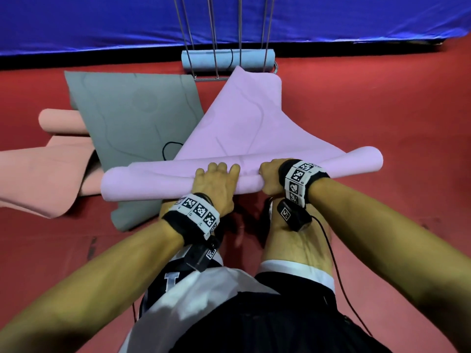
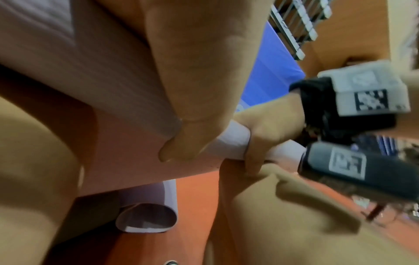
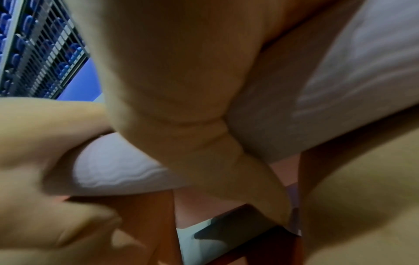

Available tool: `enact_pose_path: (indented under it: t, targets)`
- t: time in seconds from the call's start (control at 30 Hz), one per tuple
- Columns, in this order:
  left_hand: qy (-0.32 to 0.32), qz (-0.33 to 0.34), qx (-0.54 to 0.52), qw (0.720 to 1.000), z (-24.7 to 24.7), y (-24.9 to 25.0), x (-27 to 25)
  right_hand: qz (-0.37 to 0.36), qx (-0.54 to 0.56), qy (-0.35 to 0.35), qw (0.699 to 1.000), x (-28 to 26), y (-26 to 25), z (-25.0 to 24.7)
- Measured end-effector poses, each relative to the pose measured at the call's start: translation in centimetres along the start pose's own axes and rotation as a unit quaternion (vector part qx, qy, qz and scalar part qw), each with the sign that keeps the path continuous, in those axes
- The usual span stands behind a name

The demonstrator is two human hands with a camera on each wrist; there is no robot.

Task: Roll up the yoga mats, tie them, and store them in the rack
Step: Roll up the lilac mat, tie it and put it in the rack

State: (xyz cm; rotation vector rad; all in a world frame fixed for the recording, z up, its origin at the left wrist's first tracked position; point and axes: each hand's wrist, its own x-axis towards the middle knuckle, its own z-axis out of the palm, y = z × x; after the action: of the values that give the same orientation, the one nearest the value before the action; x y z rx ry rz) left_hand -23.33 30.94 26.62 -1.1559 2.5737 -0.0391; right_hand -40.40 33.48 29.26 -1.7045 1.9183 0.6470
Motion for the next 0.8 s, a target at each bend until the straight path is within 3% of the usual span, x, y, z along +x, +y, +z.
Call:
enact_pose_path:
  t: [0.23, 0.6, 0.8]
  targets:
    - [-0.077, 0.033, -0.023, 0.996, -0.9, -1.0, 1.7, -0.009, -0.009, 0.0, 1.0, 1.0, -0.4, -0.2]
    - [-0.112, 0.034, -0.138, 0.983, -0.7, -2.6, 4.2, 0.02, -0.107, 0.185, 0.977, 0.6, -1.1, 2.6]
    - [-0.094, 0.018, -0.076, 0.993, -0.3, -1.7, 3.2, 0.013, -0.1, 0.125, 0.987, 1.7, -1.4, 1.3]
